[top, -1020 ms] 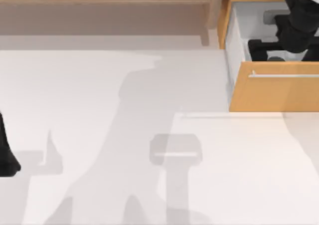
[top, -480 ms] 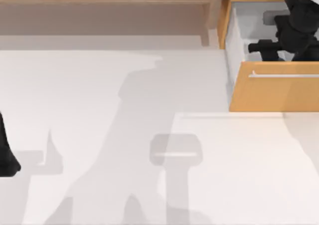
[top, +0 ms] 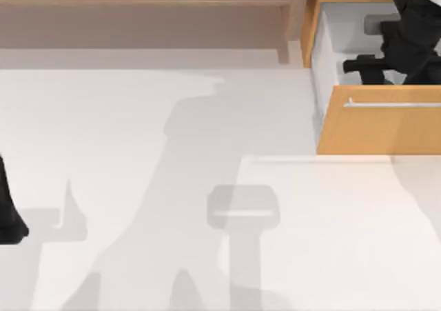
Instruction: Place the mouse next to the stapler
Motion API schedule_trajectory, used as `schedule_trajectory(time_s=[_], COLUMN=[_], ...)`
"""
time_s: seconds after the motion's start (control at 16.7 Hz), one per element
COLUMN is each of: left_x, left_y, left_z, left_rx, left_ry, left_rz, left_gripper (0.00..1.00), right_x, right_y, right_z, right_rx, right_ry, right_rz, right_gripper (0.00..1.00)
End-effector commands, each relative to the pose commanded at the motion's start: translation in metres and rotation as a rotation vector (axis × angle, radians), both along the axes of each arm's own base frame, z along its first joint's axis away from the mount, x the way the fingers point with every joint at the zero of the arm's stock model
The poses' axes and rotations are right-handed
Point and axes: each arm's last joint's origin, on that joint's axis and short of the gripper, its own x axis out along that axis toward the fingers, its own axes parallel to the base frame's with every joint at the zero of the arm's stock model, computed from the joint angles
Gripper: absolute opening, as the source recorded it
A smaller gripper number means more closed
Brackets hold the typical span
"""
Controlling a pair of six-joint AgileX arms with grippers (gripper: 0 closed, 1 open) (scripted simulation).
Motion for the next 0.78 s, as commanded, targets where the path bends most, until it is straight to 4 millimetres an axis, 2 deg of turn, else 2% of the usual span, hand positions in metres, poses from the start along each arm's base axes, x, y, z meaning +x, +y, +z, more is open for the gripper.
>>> schedule_trajectory(time_s=[0.24,0.36,0.6,0.78], left_x=[0.0,0.0,0.0,0.0], left_y=[0.0,0.0,0.0,0.0], left_z=[0.0,0.0,0.0,0.0], left_rx=[0.0,0.0,0.0,0.0], left_ry=[0.0,0.0,0.0,0.0], left_rz=[0.0,0.0,0.0,0.0], left_gripper=[1.0,1.0,1.0,1.0], right_x=[0.0,-0.002,-0.016,-0.033], right_y=[-0.001,0.001,0.0,-0.015], right_z=[0.001,0.014,0.061,0.108], right_rx=[0.001,-0.003,-0.034,-0.063], right_ry=[-0.001,-0.02,-0.071,-0.143], right_rz=[-0.003,0.017,0.1,0.148], right_gripper=[0.0,0.0,0.0,0.0])
